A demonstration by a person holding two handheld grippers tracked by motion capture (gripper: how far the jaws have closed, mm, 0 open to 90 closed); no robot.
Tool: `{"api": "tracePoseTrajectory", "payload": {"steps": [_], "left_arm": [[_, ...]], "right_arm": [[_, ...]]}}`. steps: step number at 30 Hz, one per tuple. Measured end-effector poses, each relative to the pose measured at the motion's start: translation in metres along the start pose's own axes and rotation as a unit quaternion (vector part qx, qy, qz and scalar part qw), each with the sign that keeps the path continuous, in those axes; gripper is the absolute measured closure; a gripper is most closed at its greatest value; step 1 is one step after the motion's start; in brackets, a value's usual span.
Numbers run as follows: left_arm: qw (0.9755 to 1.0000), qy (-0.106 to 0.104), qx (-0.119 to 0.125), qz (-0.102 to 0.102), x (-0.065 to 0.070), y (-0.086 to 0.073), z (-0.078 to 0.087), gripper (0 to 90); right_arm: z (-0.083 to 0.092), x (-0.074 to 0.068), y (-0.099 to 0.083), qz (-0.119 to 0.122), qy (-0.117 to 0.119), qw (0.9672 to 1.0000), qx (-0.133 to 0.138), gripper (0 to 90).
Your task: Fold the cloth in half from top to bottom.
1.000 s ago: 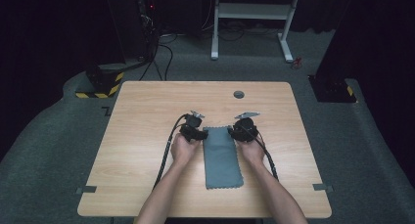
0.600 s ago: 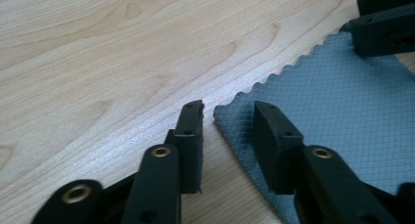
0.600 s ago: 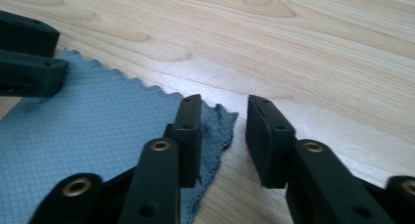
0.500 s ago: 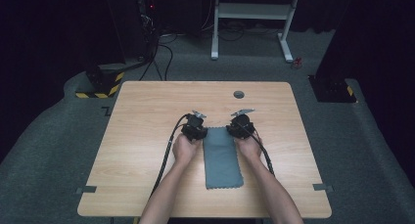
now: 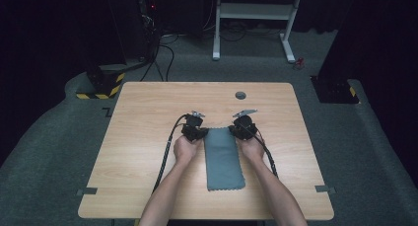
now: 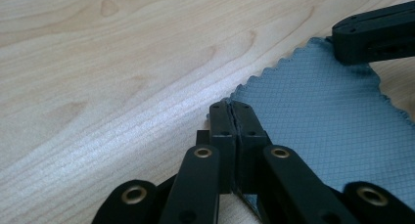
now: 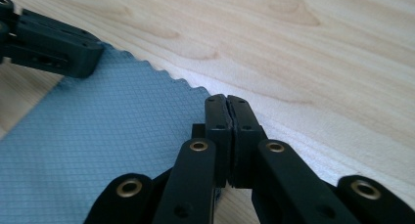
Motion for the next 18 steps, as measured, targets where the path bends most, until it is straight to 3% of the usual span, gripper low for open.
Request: {"api": "tracePoseTrajectory", "payload": {"steps": [6,10,13,16,18], "left_arm": [[0.9997,0.001,0.01,-0.023,0.003,0.013,0.009,88.7],[0.9994,0.002,0.016,-0.03,0.005,0.023,0.013,88.7],[0.9993,-0.004,0.029,-0.022,0.002,0.027,0.017,88.7],[0.9992,0.002,0.024,-0.031,0.003,0.033,0.017,88.7],[0.9989,0.006,0.029,-0.035,0.004,0.036,0.019,88.7]], "right_arm": [[0.013,0.002,0.004,0.0,0.0,0.9998,0.019,89.0],[0.018,0.007,0.006,-0.014,0.002,0.9994,0.031,89.1],[0.021,0.009,0.007,-0.014,0.001,0.9992,0.039,89.1],[0.024,0.01,0.01,-0.021,0.005,0.9989,0.042,89.1],[0.028,0.01,0.016,-0.011,-0.005,0.9989,0.045,89.1]]}}
Point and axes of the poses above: each handheld gripper's, and its own axes: z roughly backward along the jaws, y roughly out of its top, x roughly to its right, the point moved 1 cm from there along -z, roughly forward along the jaws, and after that the axes turned 3 degrees about -x, right-handed, at the moved point
